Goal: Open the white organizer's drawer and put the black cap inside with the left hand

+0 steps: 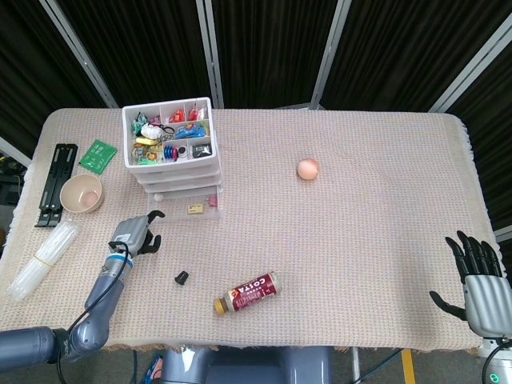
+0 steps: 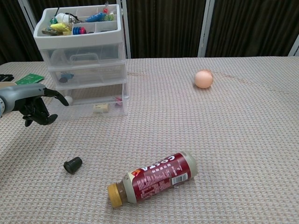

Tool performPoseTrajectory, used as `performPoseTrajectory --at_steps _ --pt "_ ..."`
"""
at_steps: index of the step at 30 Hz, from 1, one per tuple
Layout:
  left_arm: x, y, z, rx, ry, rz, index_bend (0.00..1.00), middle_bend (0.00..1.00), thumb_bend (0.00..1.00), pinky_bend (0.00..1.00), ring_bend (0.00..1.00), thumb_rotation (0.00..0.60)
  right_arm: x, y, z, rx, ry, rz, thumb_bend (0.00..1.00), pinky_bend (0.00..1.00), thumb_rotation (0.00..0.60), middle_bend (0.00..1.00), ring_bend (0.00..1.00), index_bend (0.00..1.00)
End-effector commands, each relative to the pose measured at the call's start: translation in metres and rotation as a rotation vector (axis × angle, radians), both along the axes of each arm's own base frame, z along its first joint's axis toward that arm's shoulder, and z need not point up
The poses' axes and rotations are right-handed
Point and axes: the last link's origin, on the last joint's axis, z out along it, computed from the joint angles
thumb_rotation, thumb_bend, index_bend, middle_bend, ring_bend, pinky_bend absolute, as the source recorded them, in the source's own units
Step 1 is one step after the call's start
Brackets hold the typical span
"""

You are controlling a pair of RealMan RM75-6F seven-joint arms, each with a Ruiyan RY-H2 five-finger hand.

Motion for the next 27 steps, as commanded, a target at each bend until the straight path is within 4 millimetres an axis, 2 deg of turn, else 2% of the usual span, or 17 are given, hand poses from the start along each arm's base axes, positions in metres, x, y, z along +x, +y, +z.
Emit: performPoseTrajectory --at_steps 1,8,13,17,20,27 --pt "-0.002 -0.004 0.003 -0.001 -0.011 0.001 0.23 0.98 0.56 0.66 0.88 0.600 0.000 0.000 0.000 0.000 0.000 0.000 0.07 0.00 0.600 0.00 0.00 0.09" --pt "-0.005 -0.008 0.002 -0.013 -0.022 0.000 0.21 0.98 0.56 0.66 0.88 0.600 0.000 0.000 0.000 -0.002 0.000 -0.002 0.07 0.00 0.600 0.00 0.00 0.09" --pt "0.003 -0.008 0.007 0.019 -0.030 -0.062 0.20 0.97 0.54 0.66 0.88 0.600 0.000 0.000 0.000 -0.001 0.002 -0.001 0.07 0.00 0.600 0.00 0.00 0.09" --pt "0.010 -0.013 0.013 0.052 0.016 -0.199 0.21 0.98 0.37 0.66 0.87 0.600 0.000 0.000 0.000 -0.001 0.003 -0.001 0.07 0.00 0.600 0.00 0.00 0.09" --pt "0.014 -0.022 0.017 0.066 0.064 -0.316 0.25 1.00 0.24 0.67 0.88 0.600 -0.001 0.000 0.000 -0.002 0.004 -0.002 0.07 0.00 0.600 0.00 0.00 0.09" --pt "0.020 -0.048 0.014 -0.014 0.124 -0.431 0.31 1.00 0.19 0.70 0.90 0.600 -0.001 0.000 0.000 -0.003 0.005 -0.002 0.07 0.00 0.600 0.00 0.00 0.09"
